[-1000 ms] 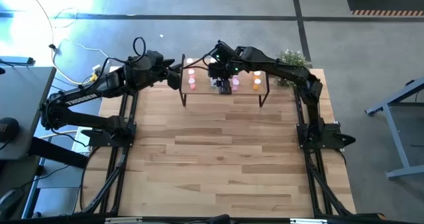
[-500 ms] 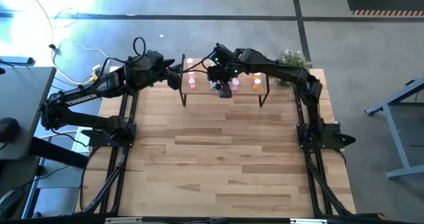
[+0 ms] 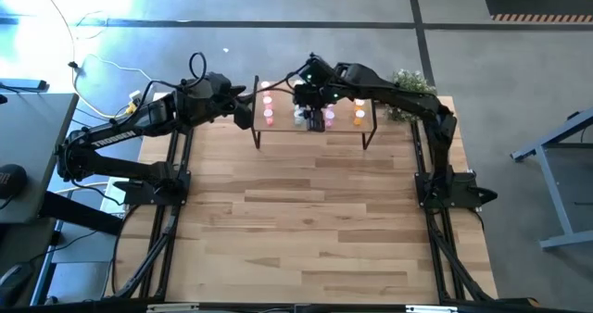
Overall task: Pick and place medicine bottles onto shelf by color
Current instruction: Return to Home Position
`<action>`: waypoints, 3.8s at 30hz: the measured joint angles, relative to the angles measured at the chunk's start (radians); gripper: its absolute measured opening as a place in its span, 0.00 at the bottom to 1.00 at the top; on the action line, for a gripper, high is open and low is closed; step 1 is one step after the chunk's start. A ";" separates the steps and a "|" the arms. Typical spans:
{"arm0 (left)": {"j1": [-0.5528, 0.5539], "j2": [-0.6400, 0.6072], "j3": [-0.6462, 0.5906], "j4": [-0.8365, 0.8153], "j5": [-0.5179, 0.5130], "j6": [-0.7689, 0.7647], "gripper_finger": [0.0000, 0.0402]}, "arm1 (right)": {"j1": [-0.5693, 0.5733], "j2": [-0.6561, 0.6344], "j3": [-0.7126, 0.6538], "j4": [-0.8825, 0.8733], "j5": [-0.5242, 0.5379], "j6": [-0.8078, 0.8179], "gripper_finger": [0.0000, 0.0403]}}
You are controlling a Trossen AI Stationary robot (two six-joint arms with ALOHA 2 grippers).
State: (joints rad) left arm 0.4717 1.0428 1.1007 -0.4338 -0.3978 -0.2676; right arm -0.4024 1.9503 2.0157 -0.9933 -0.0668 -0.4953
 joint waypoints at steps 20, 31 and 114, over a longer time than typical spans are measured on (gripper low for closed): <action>-0.266 -0.221 -0.459 0.428 0.177 -0.009 0.43 | -0.004 -0.187 0.258 -0.155 -0.285 0.251 0.48; -0.360 -0.551 -0.787 0.567 0.180 -0.020 0.43 | -0.068 -0.428 0.043 -0.051 -0.277 0.299 0.48; -0.374 -0.838 -1.089 0.463 0.260 -0.096 0.43 | 0.150 -1.859 -2.006 1.014 0.012 0.914 0.48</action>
State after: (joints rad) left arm 0.0975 0.2043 0.0120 0.0295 -0.1375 -0.3636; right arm -0.2523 0.0910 0.0101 0.0212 -0.0551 0.4183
